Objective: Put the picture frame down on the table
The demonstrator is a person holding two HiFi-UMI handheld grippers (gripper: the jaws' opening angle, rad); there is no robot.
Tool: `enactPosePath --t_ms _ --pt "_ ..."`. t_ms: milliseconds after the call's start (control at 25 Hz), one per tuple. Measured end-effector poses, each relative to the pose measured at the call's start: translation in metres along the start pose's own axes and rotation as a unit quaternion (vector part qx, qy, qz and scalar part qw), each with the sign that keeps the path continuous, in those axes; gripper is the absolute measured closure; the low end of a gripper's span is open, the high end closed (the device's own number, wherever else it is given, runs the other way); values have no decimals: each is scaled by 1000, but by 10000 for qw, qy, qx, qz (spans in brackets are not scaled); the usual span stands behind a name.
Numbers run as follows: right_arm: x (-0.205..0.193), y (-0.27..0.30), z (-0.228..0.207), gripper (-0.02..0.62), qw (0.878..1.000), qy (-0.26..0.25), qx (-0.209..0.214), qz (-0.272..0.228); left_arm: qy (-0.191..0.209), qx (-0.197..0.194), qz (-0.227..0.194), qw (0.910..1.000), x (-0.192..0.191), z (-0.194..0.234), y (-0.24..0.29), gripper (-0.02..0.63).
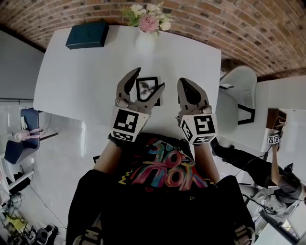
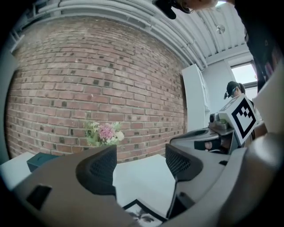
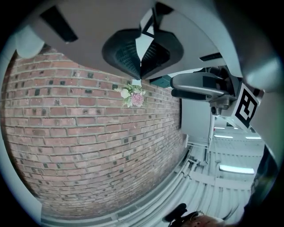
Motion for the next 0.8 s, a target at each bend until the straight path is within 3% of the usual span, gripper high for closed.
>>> enactPosePath --t_ms 160,240,320,520,800 --pt "16 -12 9 575 9994 -222 69 -250 63 -129 -190 9997 15 -11 -11 252" --pt "24 -18 12 575 9991 -229 114 -348 124 -45 -250 9996 19 -14 -15 292" --pt "34 -24 12 574 9987 -226 116 -452 250 140 -303 9991 24 -16 -20 512" --pt "48 -37 9 575 9975 -292 58 -641 271 -22 -294 9992 27 -27 -20 551" --pt "35 -45 10 575 9980 -173 126 -602 -111 -355 -355 9987 21 -35 -19 575"
Point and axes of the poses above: the fingertips, and each gripper's own axes: y forward along the fingers, z to its left, x out of its top, the point moved 1 cm from there along -y, backward along the fingers, and after that the axes turned 13 degrees about z, right-handed, at the moved point
